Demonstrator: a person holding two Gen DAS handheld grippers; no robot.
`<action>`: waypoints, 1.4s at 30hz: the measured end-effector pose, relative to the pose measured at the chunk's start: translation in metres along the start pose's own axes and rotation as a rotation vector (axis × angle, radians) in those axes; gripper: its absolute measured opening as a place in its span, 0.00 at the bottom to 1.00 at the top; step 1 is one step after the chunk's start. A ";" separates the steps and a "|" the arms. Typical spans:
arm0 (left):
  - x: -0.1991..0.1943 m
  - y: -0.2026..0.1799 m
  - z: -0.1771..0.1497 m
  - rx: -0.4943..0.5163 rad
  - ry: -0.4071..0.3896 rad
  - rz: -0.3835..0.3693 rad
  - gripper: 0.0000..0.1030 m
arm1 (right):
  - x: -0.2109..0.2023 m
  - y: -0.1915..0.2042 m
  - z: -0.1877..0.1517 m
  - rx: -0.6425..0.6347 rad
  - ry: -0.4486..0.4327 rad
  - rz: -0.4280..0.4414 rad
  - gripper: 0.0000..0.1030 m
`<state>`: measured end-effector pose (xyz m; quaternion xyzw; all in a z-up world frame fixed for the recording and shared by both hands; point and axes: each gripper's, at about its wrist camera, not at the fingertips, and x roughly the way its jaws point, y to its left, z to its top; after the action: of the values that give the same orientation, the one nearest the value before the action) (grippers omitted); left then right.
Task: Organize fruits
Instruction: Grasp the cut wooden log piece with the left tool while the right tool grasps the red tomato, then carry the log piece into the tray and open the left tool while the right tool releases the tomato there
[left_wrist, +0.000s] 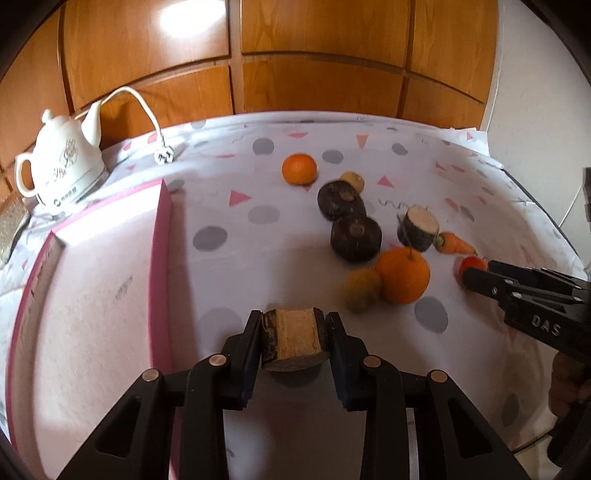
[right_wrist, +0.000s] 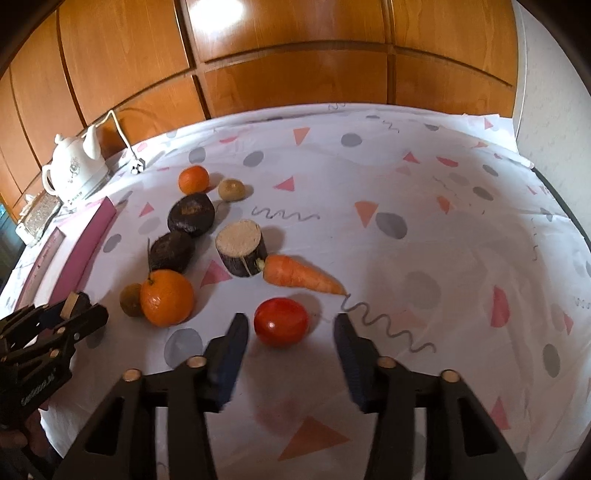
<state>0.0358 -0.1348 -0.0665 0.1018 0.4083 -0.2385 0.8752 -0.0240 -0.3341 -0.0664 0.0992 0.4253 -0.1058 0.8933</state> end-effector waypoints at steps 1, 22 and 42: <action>0.002 0.000 -0.002 -0.011 0.010 -0.005 0.33 | 0.003 0.000 0.000 0.001 0.000 -0.004 0.35; -0.077 0.084 -0.015 -0.276 -0.170 0.087 0.33 | -0.023 0.042 0.005 -0.138 -0.111 -0.013 0.29; -0.086 0.162 -0.062 -0.464 -0.084 0.320 0.33 | -0.016 0.220 0.007 -0.423 -0.011 0.367 0.30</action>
<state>0.0282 0.0576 -0.0442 -0.0482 0.3943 -0.0015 0.9177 0.0317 -0.1232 -0.0306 -0.0150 0.4082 0.1484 0.9006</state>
